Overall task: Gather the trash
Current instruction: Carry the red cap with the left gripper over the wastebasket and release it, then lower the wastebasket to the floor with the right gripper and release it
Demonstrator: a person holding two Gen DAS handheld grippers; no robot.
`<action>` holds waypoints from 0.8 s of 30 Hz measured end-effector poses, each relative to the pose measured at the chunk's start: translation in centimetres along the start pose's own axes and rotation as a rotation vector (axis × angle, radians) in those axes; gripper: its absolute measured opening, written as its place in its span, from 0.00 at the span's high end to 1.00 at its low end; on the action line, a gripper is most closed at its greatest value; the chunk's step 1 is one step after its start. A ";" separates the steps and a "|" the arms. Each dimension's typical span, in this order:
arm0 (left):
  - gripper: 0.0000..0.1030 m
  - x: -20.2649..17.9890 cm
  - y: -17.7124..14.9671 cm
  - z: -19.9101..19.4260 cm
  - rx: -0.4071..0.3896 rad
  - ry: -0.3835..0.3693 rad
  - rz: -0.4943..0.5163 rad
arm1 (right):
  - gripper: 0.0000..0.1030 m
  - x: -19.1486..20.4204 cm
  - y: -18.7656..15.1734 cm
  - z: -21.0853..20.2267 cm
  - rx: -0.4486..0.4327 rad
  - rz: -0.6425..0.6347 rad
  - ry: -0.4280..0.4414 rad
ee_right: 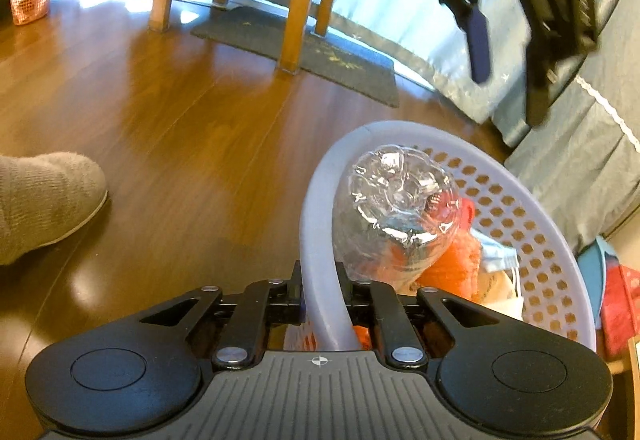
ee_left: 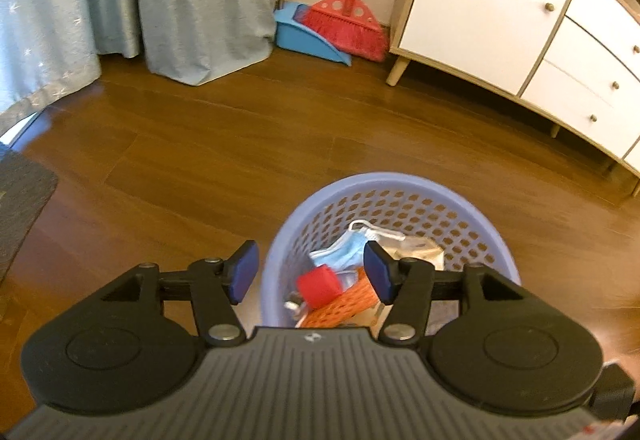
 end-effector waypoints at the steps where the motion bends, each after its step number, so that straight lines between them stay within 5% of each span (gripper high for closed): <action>1: 0.49 0.3 -0.4 -0.3 0.004 0.011 0.006 | 0.91 0.0 -0.2 -0.1 0.009 0.006 0.003; 7: 0.48 1.9 -3.4 -1.7 0.046 0.042 0.003 | 0.84 0.3 -0.7 -0.6 0.056 -0.003 0.012; 11: 0.44 2.5 -4.8 -3.2 0.067 0.063 0.022 | 0.52 0.6 -0.7 -1.2 0.055 0.002 0.026; 24: 0.38 1.6 -7.4 -7.7 0.107 0.073 0.064 | 0.50 0.5 0.1 -5.5 0.084 0.040 0.010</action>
Point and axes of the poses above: each gripper's, at about its wrist camera, not at the fingertips, and z roughly the way its jaws point, x to its left, y to its top, the point moved 10 cm from there along z, roughly the way its jaws point, and after that the axes turned 13 degrees about x, right-handed, at the moved point
